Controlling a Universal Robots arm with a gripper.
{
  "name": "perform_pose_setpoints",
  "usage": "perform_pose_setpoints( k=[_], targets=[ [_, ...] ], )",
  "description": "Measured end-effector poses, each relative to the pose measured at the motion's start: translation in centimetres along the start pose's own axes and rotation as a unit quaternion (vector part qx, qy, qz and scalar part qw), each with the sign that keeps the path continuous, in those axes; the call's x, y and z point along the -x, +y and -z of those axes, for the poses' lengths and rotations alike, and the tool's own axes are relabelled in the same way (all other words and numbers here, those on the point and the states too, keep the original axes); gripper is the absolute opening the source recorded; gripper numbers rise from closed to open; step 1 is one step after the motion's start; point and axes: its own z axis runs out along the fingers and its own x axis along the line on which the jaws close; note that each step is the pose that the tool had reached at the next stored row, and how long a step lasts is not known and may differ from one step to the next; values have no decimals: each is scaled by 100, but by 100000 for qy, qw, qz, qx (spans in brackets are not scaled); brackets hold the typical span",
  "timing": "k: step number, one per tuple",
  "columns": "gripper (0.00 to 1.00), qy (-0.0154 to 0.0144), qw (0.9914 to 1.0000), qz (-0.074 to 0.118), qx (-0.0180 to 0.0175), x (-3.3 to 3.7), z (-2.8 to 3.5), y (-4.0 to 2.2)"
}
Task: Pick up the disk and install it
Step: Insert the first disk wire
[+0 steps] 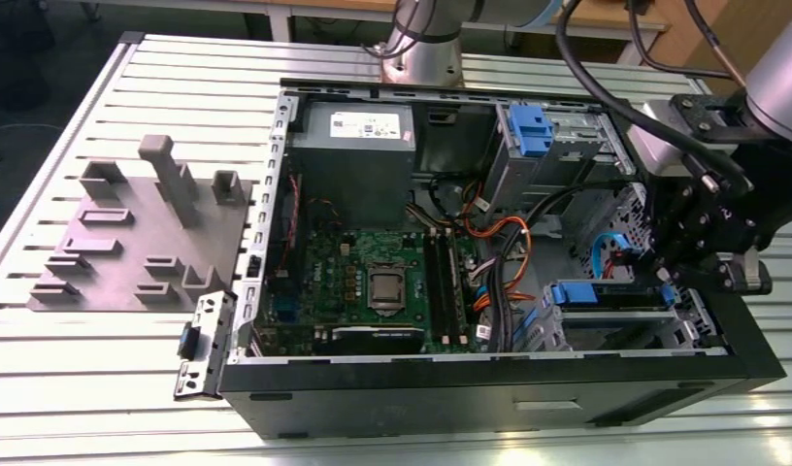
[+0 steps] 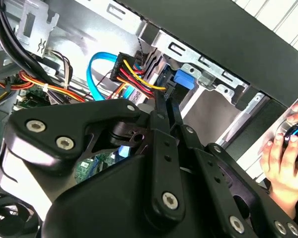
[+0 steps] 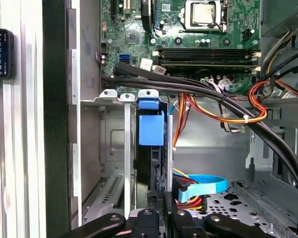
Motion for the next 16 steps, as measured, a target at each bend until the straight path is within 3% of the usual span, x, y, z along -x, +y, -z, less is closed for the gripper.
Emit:
perform_pose_setpoints(
  k=[8, 12, 16],
  targets=[
    [16, -190, 99995, 18, -941, -8, -28, 93],
    [16, -185, 99989, 23, -1456, -8, -43, 102],
    [16, -199, 99985, 47, -1695, -7, -43, 113]
  ],
)
